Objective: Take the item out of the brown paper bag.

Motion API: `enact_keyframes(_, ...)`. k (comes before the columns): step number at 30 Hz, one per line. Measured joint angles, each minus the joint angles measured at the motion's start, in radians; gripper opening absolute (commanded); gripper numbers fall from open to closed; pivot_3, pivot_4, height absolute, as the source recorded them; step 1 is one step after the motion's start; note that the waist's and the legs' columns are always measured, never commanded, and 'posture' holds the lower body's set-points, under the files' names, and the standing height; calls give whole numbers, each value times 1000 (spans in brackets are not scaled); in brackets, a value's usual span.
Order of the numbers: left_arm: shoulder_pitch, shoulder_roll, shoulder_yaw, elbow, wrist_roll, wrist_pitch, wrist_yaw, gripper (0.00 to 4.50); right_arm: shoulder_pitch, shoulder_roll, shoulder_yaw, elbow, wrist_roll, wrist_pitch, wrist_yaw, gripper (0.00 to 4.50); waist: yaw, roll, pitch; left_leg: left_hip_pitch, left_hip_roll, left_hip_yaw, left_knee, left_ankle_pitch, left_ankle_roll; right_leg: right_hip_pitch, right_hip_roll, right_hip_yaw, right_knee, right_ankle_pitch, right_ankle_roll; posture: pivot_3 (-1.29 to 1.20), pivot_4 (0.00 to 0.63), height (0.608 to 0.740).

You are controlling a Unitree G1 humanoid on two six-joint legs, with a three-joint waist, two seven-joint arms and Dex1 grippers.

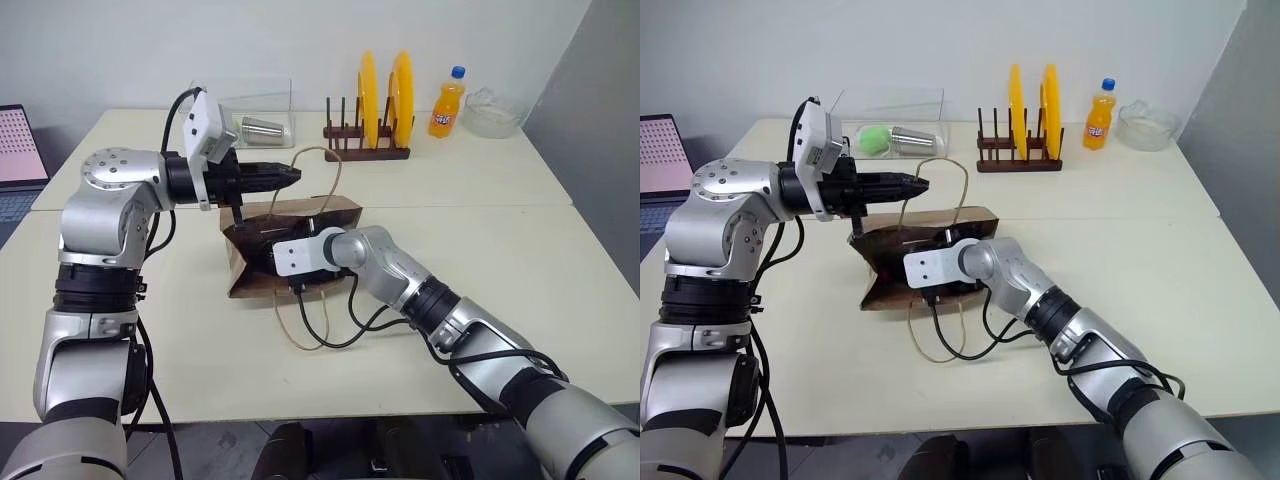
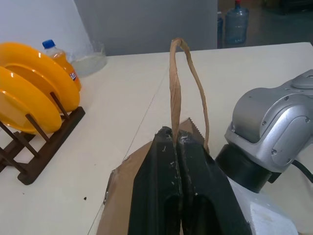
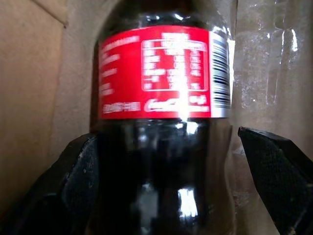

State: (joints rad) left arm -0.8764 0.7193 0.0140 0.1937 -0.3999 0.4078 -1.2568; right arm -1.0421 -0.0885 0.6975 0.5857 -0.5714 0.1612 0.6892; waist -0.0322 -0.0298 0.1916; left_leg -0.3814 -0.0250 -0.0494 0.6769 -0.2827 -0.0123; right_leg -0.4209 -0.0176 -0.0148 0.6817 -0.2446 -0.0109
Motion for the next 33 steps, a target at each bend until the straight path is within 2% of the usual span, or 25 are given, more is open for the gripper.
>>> enact_keyframes(5, 2, 0, 0, 0, 0, -6, 0, 0, -4, 5, 1, 32, -5, -29, -8, 3056, 0, 0, 0, 0, 0, 0, 0, 0, 0, 0, 0, 0, 0, 0, 0, 0, 150, 740)
enact_keyframes(12, 33, 3, -1, -1, 14, -55, 0, 0, 14, -19, -10, -9, 2, -55, 14, 3044, 1, 0, 0, -1, 0, 0, 0, 0, 0, -1, 0, 0, 0, 0, 0, 0, 150, 740)
enact_keyframes(16, 33, 3, -8, 10, 35, -91, 0, 0, 37, -37, -27, -93, 33, -26, 96, 3044, 1, 0, 0, -2, 0, 0, 0, 0, 0, -1, 0, 0, -1, 0, 0, 0, 150, 740)
enact_keyframes(24, 12, -7, -12, 99, 97, -163, 11, 0, 49, -97, -118, -411, 204, 118, 349, 3044, 2, 0, 0, -4, 0, -1, 0, 0, 0, -3, 0, -1, -1, 0, 0, 0, 150, 740)
enact_keyframes(33, -25, -37, -25, 172, 138, -224, 24, 0, 84, -124, -208, -574, 464, 208, 503, 3044, 3, 0, 0, -4, 0, -1, 0, 0, 0, -3, 0, -2, -1, 0, 0, 0, 150, 740)
